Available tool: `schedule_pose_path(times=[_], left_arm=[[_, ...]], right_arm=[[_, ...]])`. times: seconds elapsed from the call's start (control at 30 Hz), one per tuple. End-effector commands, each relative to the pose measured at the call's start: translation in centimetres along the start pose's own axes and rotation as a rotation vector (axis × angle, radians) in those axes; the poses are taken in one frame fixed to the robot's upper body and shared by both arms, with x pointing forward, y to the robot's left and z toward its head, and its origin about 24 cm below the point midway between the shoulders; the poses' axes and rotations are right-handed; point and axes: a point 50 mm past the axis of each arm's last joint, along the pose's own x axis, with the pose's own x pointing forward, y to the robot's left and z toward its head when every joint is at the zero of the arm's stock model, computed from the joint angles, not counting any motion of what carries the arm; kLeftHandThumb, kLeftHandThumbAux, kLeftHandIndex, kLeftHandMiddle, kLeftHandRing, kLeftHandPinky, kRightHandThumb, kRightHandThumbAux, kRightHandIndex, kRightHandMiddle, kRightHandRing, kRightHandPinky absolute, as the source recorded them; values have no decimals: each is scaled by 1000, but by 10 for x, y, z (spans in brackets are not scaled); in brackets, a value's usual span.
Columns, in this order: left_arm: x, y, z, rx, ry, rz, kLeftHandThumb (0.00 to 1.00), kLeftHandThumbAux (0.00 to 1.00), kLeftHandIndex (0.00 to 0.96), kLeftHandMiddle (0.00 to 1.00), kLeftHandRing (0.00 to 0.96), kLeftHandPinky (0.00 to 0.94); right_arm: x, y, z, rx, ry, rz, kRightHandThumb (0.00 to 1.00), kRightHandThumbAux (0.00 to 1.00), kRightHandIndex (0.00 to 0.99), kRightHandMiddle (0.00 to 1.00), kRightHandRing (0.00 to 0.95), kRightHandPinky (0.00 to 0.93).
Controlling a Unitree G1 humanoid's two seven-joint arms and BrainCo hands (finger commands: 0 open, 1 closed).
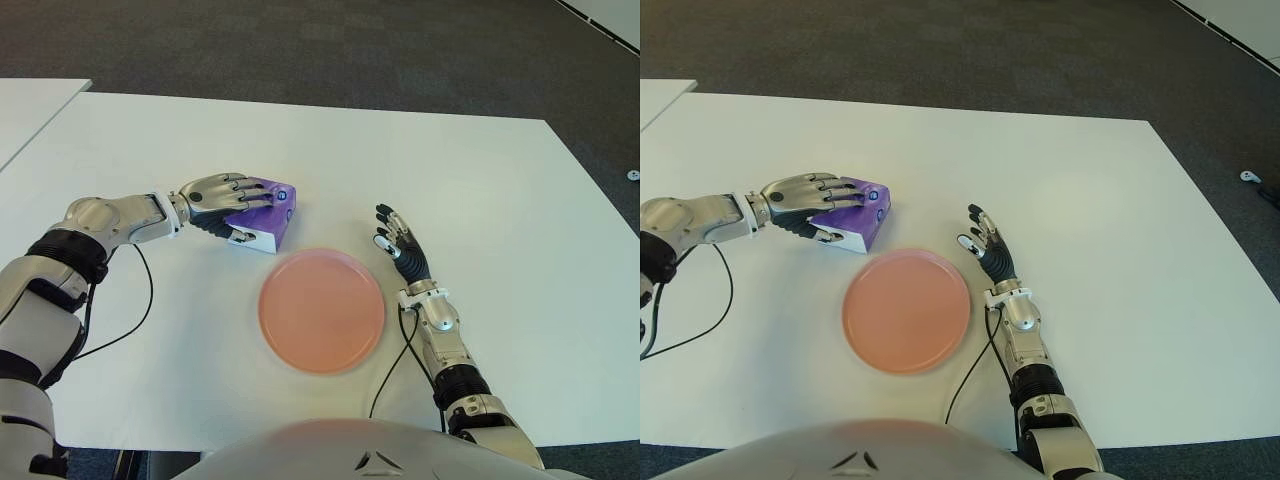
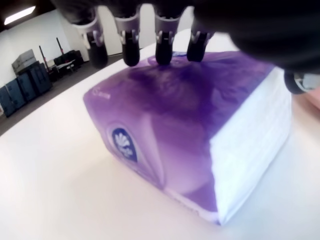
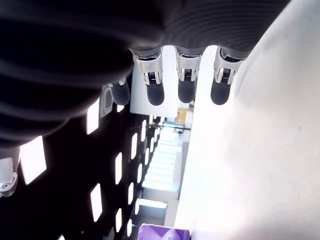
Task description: Put the tissue paper into the plate.
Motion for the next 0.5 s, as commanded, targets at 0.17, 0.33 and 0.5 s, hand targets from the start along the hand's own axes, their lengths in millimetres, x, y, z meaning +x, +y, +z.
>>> schedule_pose_path(times=[0.17, 0.33, 0.5], left_arm=[[11, -31, 12, -2, 6, -131, 499, 84, 0, 0, 0, 0], [15, -35, 14, 12, 14, -129, 494, 84, 0, 0, 0, 0], [17, -39, 15, 21, 18, -126, 489, 86, 0, 0, 0, 0]], right_arm=[[-41, 12, -45, 37, 232, 17, 0, 439, 0, 0, 0, 0], [-41, 12, -45, 37, 234, 22, 0, 449, 0, 0, 0, 0], [-42, 12, -44, 35, 230, 29, 0, 454, 0, 0, 0, 0]])
